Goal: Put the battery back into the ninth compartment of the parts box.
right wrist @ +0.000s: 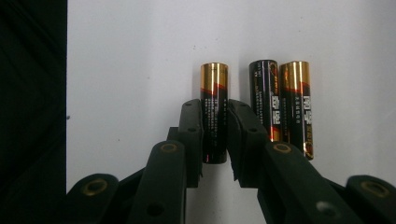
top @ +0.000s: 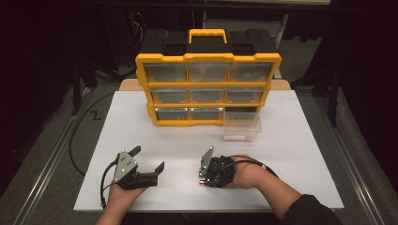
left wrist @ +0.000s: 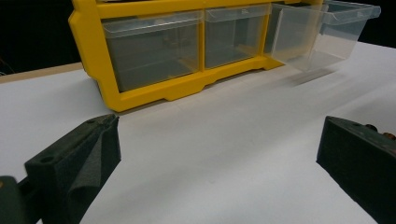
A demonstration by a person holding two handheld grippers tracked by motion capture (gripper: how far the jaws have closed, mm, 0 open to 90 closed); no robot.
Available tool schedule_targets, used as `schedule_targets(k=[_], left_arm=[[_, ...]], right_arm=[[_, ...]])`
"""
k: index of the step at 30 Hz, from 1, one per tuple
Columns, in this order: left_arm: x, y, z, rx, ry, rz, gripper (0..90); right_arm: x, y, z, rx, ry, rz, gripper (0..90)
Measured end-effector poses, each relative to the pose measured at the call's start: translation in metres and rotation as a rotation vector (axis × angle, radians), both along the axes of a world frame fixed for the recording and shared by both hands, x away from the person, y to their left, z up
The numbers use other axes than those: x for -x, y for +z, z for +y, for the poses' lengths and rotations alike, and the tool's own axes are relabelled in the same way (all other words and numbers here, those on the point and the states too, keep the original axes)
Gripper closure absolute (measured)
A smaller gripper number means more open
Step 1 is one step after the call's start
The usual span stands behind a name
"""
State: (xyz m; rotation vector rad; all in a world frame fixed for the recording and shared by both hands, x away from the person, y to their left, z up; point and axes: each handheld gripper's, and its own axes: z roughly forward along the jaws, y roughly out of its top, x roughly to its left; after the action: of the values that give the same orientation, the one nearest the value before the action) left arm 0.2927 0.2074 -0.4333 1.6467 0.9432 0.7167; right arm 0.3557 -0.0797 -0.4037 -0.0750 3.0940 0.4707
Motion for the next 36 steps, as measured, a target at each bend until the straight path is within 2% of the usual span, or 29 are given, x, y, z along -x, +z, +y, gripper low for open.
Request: schedule_targets(k=[2,3,5,15,20,21,25,27,36], left_arm=[[0.0,0.0,0.0,0.001,0.0,0.0,0.2],[0.0,0.0,0.0,0.001,0.0,0.0,0.2],[0.0,0.0,0.0,-0.001,0.0,0.0,0.2],[0.0,0.0,0.0,0.002,0.0,0.003,0.2],[0.0,-0.001,0.0,0.0,-0.001,0.003,0.2],[0.0,-0.001,0.0,0.001,-0.002,0.003,0.2],[0.0,-0.001,0.0,-0.002,-0.003,0.004,0.2],[0.0,-0.001,0.0,-0.002,-0.002,0.004,0.2],[0.0,-0.001,0.0,-0.001,-0.006,0.004,0.2]], right_arm=[[0.0,0.0,0.0,0.002,0.009,-0.006,78.6],[0.001,0.001,0.0,0.009,-0.005,0.002,78.5],[0.0,0.002,-0.001,0.011,0.011,0.004,78.6],[-0.003,0.008,-0.015,0.025,-0.017,-0.005,78.6],[-0.002,0.011,-0.027,0.046,-0.053,-0.003,78.6],[-0.003,0.011,-0.03,0.046,-0.047,-0.015,78.7],[-0.004,0.012,-0.043,0.073,-0.099,-0.02,78.6],[-0.006,0.014,-0.05,0.081,-0.102,-0.023,78.6],[-0.012,0.019,-0.074,0.071,-0.169,-0.019,78.6]])
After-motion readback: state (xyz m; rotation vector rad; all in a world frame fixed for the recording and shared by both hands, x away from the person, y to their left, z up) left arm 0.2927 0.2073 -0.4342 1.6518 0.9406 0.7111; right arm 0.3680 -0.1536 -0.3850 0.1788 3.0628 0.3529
